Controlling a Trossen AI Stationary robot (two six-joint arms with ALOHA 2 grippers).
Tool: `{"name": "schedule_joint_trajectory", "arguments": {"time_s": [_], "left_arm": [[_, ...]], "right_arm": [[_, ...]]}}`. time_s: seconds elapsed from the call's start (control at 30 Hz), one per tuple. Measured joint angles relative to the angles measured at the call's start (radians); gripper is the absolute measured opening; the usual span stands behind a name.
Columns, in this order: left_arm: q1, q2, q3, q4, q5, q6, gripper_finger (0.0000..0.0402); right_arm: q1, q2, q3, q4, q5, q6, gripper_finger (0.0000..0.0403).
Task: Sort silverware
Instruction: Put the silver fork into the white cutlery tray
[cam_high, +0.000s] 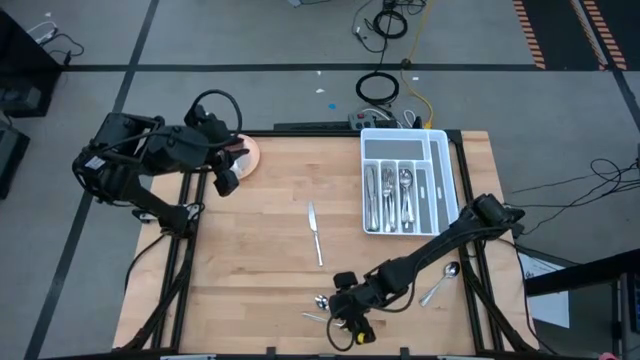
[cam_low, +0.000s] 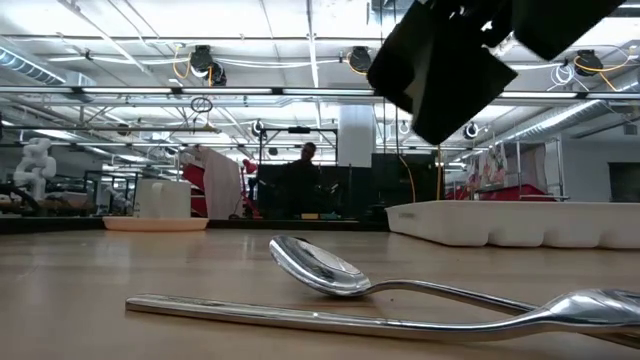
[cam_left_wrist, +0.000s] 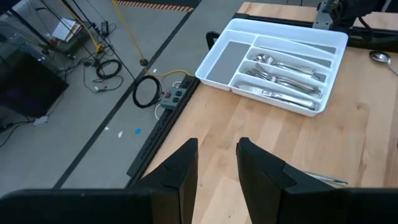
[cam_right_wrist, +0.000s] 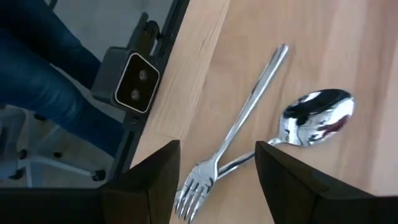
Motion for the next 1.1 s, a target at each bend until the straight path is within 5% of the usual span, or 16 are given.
{"name": "schedule_joint_trajectory", "arguments": {"time_s": [0.4,0.83,1.1], "left_arm": [[0.0,0.0,0.0,0.0,0.001,-0.002,0.0116],[-0.001,0.0,0.0,0.0,0.001,-0.002,0.0116],[-0.001,0.0,0.0,0.0,0.001,0.003,0.0116]], "right_arm": [[0.037,0.121,0.003,0.043,0.014,-0.011,0.0196],[0.073,0.171,0.011,-0.075,0.167,0.241,0.0195],[0.07,0.171,0.007,-0.099,0.174,0.293,0.0147]]}}
